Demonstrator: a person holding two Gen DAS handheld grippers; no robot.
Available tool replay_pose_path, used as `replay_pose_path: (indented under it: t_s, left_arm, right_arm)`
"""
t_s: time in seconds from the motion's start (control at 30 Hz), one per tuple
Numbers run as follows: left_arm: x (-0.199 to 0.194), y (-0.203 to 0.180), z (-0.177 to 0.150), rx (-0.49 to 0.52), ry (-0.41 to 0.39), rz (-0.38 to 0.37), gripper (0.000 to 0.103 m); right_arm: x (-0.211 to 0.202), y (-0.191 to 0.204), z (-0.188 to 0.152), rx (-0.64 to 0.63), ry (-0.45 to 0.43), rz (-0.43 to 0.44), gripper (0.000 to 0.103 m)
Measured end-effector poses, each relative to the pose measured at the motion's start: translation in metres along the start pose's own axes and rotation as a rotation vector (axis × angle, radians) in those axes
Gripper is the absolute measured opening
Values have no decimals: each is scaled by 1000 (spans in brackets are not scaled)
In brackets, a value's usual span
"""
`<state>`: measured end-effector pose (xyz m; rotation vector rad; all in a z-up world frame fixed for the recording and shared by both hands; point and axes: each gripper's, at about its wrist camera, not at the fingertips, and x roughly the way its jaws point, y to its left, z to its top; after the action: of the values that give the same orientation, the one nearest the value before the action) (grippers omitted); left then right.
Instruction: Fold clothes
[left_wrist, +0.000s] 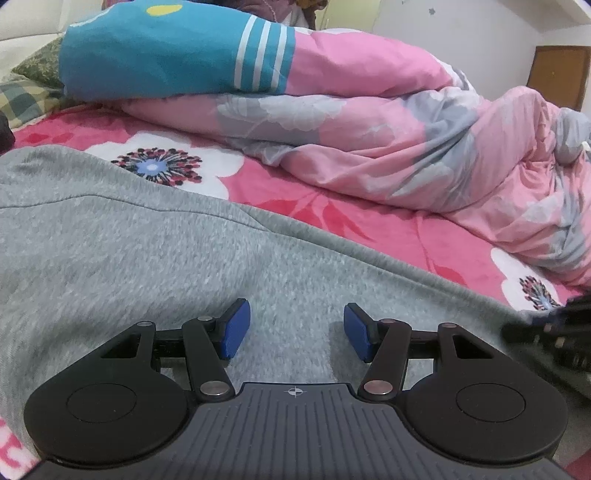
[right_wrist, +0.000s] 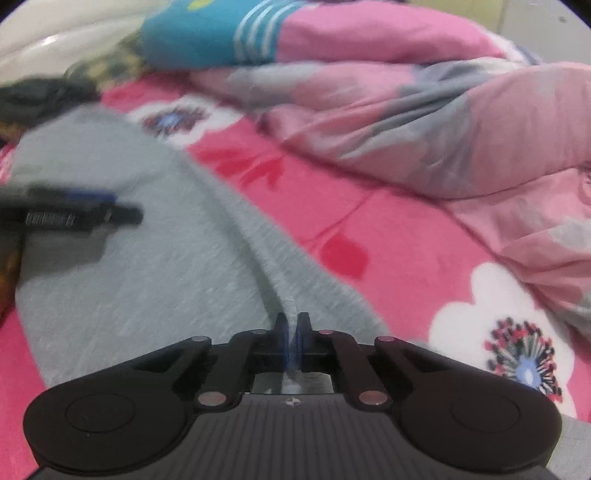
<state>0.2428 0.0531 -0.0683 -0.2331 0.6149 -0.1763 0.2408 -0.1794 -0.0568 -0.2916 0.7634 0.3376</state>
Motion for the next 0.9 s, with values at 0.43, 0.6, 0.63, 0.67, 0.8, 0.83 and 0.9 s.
replay_pose_path:
  t_s: [0.43,0.6,0.63,0.67,0.8,0.83,0.9]
  left_arm:
    - [5,-4,-1,29,-3,15,57]
    - [4,-5,-1,35,-6,9,58]
    - [2,-5,-1,42,-10,7,58]
    - [0,-7,0,50,-14,6,58]
    - [-13,-19,3,94,-51,-16,59]
    - [-16,-24,5,103,-57,-31,59]
    - [-14,-37,8,123,-48,-66,59]
  right_arm:
    - [45,-45,1,129,66,50,11]
    - [23,-89,8,392,100,119,48]
    - [9,-97,8,437,72,138,53]
    - [-8,-104,7,468,36,139,57]
    - [-90,-122,-6,513,-122,44,63]
    - [-110,-125,-13,511,-150,6,63]
    - [-138,-133,-31,520,-186,-72,63]
